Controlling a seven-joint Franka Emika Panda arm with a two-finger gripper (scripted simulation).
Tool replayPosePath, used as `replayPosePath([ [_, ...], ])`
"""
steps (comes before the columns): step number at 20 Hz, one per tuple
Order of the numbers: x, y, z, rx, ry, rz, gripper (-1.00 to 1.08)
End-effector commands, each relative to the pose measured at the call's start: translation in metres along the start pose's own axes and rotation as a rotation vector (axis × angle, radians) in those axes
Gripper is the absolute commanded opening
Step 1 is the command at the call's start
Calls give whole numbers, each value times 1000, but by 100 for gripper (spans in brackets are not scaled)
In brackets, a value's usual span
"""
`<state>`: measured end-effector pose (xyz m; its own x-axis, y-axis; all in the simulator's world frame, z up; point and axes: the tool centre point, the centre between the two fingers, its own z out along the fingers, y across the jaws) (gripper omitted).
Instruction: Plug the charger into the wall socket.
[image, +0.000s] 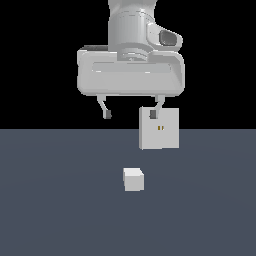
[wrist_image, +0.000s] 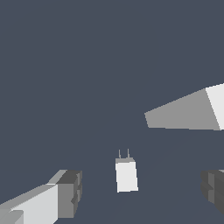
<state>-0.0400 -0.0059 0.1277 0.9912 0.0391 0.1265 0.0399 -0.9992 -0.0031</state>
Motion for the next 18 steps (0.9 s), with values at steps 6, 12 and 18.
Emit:
replayPosePath([
  [6,-21,0,22,3,74,-29,100],
  [12,-34,1,40,7,127,-50,100],
  [18,-41,1,52,10,162,-64,100],
])
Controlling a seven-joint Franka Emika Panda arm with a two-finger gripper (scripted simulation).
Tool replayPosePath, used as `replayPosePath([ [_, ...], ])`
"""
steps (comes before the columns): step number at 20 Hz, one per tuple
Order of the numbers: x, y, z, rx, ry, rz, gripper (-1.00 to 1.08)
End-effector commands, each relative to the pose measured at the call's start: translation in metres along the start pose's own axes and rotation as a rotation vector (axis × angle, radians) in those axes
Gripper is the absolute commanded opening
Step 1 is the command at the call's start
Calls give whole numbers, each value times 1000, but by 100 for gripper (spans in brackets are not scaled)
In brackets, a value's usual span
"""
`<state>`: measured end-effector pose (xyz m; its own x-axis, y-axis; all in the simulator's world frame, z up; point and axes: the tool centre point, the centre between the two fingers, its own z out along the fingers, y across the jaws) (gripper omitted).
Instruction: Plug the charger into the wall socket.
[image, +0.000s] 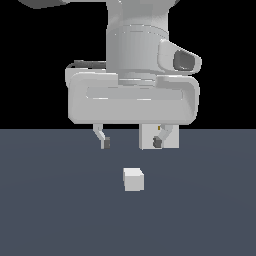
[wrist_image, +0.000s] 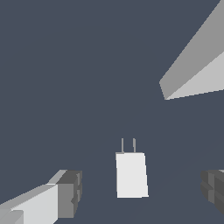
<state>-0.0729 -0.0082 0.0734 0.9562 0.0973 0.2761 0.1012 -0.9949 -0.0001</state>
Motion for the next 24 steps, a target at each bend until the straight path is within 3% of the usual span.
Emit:
replayPosePath([
  [1,-3,0,4,1,14,-5,100],
  [15,-7,0,12,4,28,-11,100],
  [24,-17,0,43,3,28,-12,100],
])
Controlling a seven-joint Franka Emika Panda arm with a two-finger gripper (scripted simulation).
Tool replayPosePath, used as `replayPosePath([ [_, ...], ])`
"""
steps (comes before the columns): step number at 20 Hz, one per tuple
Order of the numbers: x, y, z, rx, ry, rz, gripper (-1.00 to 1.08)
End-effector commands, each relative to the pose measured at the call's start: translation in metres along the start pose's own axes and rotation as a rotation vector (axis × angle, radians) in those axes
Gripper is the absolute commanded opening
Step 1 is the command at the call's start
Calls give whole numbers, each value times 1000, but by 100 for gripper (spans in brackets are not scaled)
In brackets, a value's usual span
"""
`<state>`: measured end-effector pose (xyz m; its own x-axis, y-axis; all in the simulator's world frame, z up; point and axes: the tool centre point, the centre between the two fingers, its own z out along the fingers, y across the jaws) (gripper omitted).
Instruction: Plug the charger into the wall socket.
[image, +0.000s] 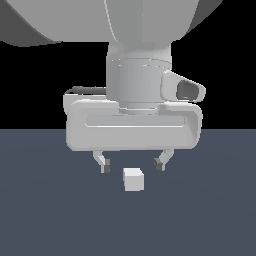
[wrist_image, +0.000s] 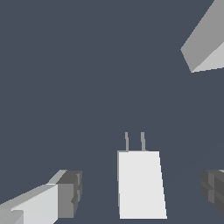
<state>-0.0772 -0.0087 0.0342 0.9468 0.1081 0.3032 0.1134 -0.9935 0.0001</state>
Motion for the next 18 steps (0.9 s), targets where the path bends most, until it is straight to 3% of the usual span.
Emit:
replayPosePath([
  [1,-3,0,10,0,0,0,100],
  [8,-7,0,22,0,0,0,100],
  [9,-7,0,22,0,0,0,-100],
  [18,-7,0,22,0,0,0,-100],
])
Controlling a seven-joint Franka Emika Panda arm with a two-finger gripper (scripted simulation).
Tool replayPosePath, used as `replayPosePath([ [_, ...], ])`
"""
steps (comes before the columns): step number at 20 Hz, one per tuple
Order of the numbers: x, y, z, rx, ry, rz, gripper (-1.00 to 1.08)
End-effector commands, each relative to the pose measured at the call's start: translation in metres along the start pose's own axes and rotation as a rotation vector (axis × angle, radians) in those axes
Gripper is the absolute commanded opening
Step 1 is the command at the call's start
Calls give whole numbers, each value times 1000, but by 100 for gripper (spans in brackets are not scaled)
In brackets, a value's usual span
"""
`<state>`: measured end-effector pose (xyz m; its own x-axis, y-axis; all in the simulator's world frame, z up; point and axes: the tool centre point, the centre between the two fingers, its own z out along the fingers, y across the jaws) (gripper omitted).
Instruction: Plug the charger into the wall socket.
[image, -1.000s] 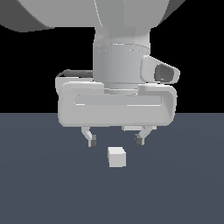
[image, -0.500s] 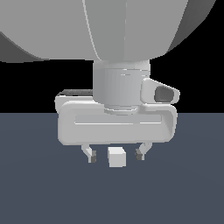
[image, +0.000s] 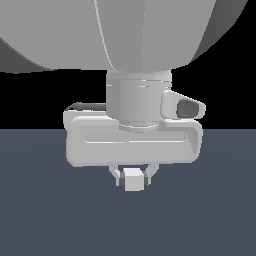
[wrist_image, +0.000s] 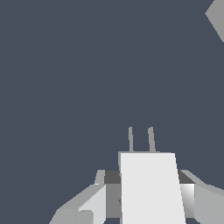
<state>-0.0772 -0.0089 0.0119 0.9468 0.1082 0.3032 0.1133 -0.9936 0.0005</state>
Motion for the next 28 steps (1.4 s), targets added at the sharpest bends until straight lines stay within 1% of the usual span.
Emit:
replayPosePath([
  [1,0,0,0,0,0,0,-100],
  [6,1,4,-3,2,0,-6,-100],
  [12,5,17,-15,7,1,-29,-100],
  [28,27,75,-65,38,1,-132,-100],
])
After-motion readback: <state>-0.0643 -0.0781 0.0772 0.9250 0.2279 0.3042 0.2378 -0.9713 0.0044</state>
